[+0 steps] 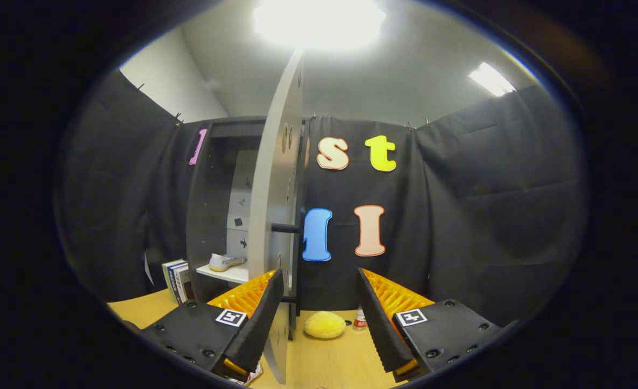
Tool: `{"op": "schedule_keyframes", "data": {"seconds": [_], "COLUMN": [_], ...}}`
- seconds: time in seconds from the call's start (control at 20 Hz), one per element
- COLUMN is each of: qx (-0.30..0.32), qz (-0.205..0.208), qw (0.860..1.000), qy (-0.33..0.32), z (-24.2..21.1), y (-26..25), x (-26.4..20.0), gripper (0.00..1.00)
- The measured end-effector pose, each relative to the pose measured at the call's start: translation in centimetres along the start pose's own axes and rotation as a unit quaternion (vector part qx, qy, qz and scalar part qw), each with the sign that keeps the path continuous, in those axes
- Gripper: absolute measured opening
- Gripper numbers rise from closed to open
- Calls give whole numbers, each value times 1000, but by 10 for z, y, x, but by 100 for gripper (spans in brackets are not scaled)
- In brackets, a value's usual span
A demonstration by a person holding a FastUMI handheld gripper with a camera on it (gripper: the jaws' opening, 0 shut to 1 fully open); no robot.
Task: Open the shoe cabinet door, grab the shoes and put them into the shoe cabinet, then close the shoe cabinet door.
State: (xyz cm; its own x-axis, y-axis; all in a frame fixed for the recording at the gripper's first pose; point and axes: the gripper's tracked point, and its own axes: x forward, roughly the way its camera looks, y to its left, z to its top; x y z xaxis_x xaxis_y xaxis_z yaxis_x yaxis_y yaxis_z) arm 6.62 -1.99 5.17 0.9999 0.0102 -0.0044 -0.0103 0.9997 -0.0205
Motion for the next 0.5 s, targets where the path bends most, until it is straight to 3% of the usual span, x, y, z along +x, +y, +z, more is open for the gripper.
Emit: {"op": "schedule_keyframes", "data": {"seconds": [0.25, 0.5], "qx": [15, 26], "qz": [29, 64], "qw": [999, 996], "qy": [-22, 60], "z": [9, -61], "y": [56, 119], "x": [-23, -21], "gripper": [91, 93]}}
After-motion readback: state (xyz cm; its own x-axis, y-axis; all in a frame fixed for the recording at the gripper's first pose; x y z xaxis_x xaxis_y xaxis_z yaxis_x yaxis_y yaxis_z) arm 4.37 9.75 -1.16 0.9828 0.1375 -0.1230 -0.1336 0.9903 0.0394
